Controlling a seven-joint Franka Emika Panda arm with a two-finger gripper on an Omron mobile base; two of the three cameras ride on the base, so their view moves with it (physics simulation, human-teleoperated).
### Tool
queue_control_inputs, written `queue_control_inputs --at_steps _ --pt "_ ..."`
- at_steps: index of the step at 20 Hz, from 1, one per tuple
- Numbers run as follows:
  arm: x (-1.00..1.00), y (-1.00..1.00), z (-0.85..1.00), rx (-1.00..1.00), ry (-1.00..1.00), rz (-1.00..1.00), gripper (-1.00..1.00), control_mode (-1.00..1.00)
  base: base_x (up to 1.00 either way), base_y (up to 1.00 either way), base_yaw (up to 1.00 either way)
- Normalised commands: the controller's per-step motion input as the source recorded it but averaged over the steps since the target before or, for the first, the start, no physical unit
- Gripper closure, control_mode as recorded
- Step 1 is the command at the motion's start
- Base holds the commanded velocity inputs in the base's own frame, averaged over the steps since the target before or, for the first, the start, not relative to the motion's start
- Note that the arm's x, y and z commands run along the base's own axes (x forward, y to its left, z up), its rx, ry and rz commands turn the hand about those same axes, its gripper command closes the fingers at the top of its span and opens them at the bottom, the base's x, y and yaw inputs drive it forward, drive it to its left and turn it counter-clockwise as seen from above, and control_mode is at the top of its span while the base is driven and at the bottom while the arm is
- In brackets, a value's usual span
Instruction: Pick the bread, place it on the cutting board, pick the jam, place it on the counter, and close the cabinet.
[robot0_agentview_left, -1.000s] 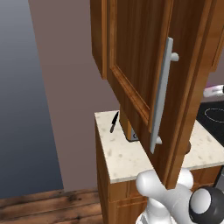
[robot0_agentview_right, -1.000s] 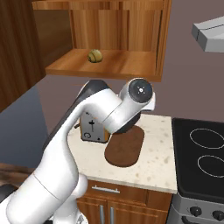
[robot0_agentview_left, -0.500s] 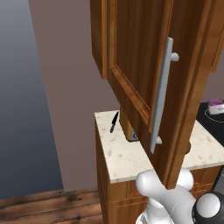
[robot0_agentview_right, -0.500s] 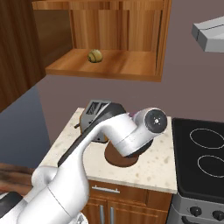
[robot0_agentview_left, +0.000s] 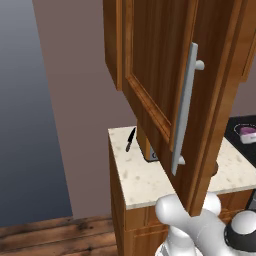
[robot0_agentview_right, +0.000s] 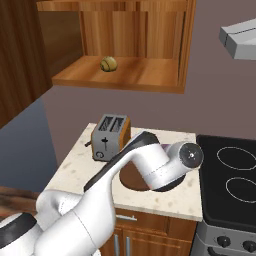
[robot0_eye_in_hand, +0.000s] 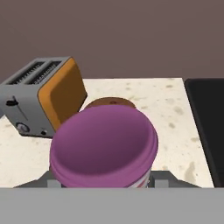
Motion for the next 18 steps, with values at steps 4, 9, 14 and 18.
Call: queue_control_inputs --at_steps 4,9,14,18 --pt "0.25 -0.18 -0.50 0.01 0.15 0.00 1.00 -1.00 0.00 0.00 0.00" --pt "0.25 -0.16 -0.50 0.01 0.09 0.00 1.00 -1.00 0.00 0.00 0.00" --pt "0.33 -0.19 -0.31 0.03 0.02 0.00 1.00 -1.00 0.00 0.00 0.00" --pt "0.28 -0.12 -0.26 0.00 0.00 0.00 1.00 -1.00 0.00 0.00 0.00"
